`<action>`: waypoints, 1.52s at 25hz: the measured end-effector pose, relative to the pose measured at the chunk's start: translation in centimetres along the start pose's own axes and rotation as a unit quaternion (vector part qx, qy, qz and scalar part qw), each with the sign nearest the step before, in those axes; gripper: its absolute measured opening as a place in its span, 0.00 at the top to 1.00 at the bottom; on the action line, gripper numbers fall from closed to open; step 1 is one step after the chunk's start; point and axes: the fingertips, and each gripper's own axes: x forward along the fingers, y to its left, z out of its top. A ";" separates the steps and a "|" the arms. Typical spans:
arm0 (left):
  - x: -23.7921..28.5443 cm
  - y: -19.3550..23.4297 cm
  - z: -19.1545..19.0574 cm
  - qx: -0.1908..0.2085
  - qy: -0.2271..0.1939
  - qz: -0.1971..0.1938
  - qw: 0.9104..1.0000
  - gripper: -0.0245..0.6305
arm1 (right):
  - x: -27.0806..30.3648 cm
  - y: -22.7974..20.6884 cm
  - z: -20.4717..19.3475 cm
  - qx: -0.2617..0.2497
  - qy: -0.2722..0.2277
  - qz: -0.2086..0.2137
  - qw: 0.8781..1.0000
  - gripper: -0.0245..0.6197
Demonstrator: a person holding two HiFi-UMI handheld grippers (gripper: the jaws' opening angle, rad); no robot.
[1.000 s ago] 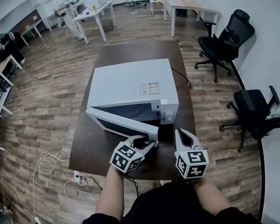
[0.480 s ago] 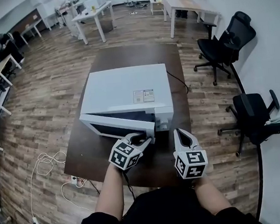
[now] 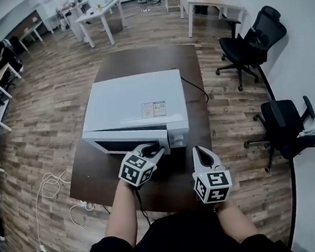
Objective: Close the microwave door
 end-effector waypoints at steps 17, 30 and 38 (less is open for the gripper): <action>1.4 1.4 1.0 -0.023 -0.008 0.012 1.000 0.85 | 1.0 -0.9 -0.6 0.013 0.010 0.009 1.000 0.95; 1.7 2.0 1.2 -0.051 -0.020 0.033 0.998 0.88 | 0.2 -0.5 -0.1 0.004 0.003 0.005 1.000 0.95; 1.4 1.9 1.0 -0.040 -0.022 0.079 0.996 0.89 | -0.6 1.1 0.5 -0.009 -0.008 0.009 1.000 0.95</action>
